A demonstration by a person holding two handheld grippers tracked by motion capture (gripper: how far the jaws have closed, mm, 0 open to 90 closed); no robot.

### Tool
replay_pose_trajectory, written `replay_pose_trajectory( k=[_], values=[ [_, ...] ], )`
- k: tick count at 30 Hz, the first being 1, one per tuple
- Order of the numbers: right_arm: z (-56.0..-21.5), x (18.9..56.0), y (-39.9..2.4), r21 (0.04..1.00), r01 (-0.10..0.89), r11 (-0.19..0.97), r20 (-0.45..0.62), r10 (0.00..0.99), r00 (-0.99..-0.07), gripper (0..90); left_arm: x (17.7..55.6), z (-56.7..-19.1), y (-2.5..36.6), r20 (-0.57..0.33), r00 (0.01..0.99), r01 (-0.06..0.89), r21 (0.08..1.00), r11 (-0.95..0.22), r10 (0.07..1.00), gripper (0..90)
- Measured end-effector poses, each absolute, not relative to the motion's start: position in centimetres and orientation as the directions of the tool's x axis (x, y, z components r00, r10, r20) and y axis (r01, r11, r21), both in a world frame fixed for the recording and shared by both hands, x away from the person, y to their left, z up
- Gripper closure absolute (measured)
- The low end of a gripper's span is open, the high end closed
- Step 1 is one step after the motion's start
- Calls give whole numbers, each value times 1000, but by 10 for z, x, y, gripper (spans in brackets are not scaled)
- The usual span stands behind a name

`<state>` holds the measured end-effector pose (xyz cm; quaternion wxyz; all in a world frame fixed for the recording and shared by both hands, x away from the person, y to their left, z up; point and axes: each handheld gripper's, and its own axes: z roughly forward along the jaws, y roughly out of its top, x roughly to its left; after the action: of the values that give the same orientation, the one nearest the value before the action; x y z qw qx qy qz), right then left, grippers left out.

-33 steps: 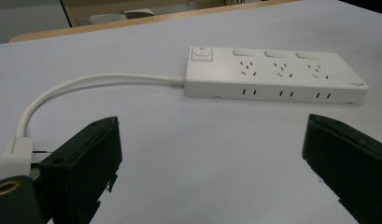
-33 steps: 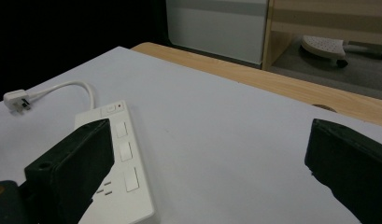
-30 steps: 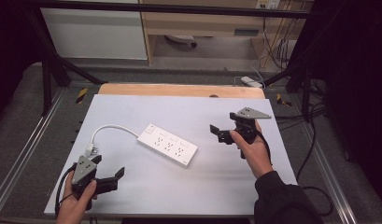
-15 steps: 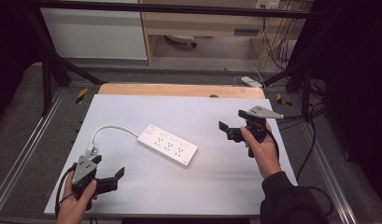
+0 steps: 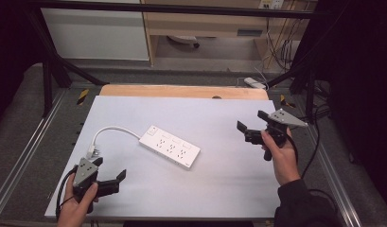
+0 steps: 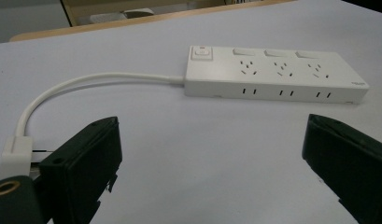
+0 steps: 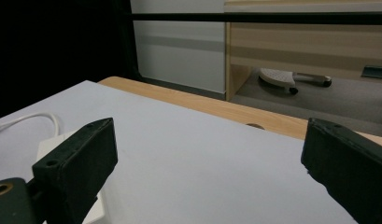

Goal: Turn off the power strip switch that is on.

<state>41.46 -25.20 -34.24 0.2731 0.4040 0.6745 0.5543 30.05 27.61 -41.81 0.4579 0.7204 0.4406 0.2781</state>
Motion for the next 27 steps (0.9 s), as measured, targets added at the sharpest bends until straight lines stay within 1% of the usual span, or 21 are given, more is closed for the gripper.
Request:
replay_pose_trajectory(
  k=[7, 15, 27],
  values=[
    [-351, 400, -268, 972, 232, 32, 89, 864, -495, 35, 301, -418, 276, -6, 456, 381, 905, -190, 890, 47],
    [-366, 385, -282, 975, 218, 30, 79, 876, -475, 33, 301, -419, 275, -4, 456, 384, 903, -193, 890, 47],
    [-390, 371, -289, 970, 239, 35, 81, 885, -458, 31, 301, -419, 275, -2, 456, 383, 903, -194, 890, 47]
  ],
)
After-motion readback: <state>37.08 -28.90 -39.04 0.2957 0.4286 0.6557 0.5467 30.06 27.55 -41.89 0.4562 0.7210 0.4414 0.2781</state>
